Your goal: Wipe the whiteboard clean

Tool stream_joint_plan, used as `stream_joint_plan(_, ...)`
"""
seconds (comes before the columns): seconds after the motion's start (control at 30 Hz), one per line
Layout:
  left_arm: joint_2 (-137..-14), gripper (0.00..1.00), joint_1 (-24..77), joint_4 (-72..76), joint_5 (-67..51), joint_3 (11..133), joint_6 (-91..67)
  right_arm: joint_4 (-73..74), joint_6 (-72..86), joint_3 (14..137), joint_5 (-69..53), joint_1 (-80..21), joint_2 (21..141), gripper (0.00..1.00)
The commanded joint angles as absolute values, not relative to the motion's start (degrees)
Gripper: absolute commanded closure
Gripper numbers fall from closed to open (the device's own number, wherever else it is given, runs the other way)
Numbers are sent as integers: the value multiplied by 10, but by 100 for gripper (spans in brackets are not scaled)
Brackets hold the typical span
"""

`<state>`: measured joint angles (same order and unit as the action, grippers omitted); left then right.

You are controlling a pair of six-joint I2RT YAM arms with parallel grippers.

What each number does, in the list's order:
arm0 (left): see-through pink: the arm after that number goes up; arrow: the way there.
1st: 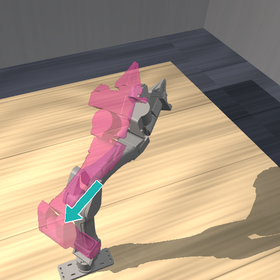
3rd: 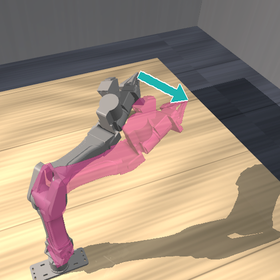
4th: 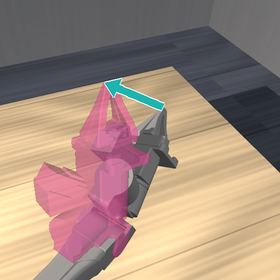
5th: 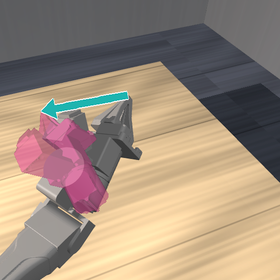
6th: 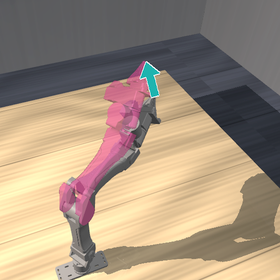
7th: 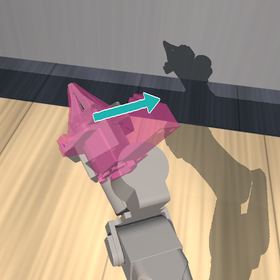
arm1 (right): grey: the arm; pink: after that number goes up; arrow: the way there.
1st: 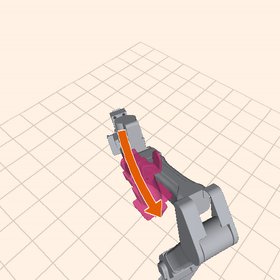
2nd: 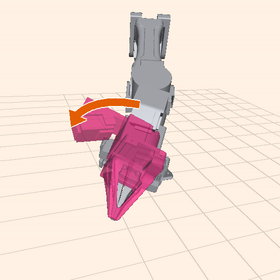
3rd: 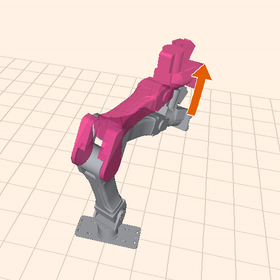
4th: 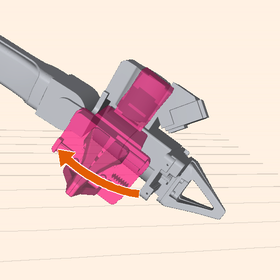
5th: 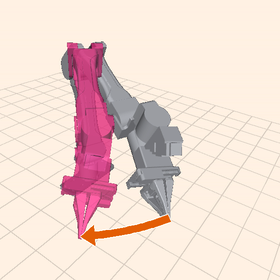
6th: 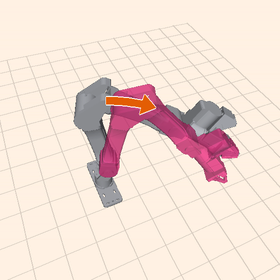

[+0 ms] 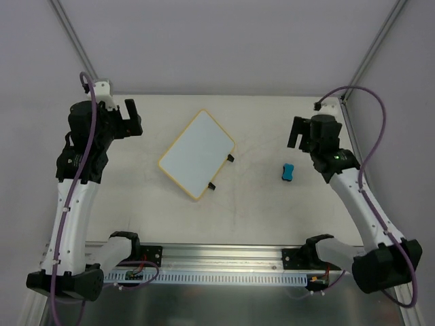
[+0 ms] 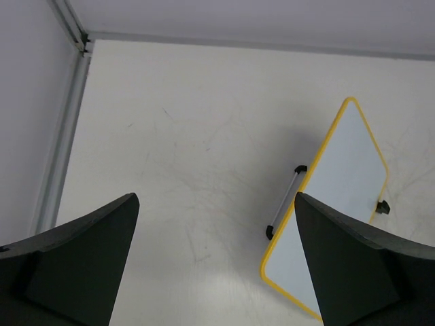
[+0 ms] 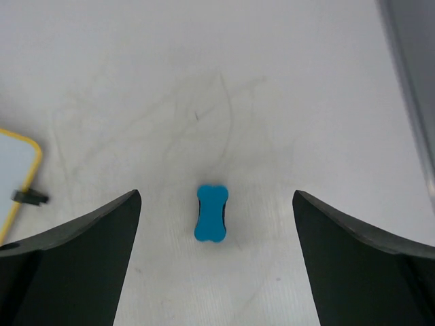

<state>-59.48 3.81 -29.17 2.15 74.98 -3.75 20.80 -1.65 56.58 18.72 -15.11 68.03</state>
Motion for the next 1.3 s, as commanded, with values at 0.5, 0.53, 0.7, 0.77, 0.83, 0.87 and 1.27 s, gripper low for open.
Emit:
stream_joint_plan(0.5, -470, 1, 44, -319, 97, 951, -55, 249, -279, 833, 280, -145, 438, 1)
stream_joint_plan(0.53, -468, 1, 46, -319, 100, 954, -51, 250, -282, 838, 276, -146, 435, 1)
stream_joint_plan(0.7, -451, 1, 51, -319, 131, 956, -22, 249, -284, 845, 246, -145, 418, 1)
stream_joint_plan(0.77, -438, 1, 53, -318, 142, 947, -18, 248, -276, 850, 230, -145, 409, 1)
stream_joint_plan(0.83, -432, 1, 54, -318, 149, 942, -18, 248, -276, 853, 222, -146, 405, 1)
stream_joint_plan(0.87, -428, 1, 54, -318, 150, 940, -15, 248, -272, 854, 216, -145, 400, 1)
stream_joint_plan(1.27, -425, 1, 63, -318, 143, 932, -18, 238, -267, 847, 201, -145, 398, 1)
